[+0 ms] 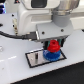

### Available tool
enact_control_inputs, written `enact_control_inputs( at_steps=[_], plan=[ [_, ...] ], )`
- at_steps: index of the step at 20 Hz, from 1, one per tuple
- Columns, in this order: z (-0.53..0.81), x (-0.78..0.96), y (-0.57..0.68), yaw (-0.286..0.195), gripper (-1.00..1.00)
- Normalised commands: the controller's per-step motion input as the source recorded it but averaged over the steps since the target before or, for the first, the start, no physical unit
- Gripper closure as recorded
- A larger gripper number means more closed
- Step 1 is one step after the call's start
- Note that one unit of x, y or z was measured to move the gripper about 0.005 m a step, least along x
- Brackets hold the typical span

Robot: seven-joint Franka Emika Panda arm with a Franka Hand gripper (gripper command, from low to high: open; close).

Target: Insert the blue gear onto the right peg, followed by the red gear

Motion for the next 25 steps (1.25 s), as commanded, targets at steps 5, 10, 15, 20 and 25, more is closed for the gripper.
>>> enact_control_inputs(
  at_steps=[5, 10, 15, 20, 25],
  plan=[
    [-0.26, 0.16, -0.10, 0.000, 1.00],
    [-0.18, 0.16, -0.01, 0.000, 1.00],
    [0.12, -0.02, 0.06, 0.000, -1.00],
    [0.38, 0.02, 0.07, 0.000, -1.00],
    [0.50, 0.01, 0.07, 0.000, -1.00]
  ],
)
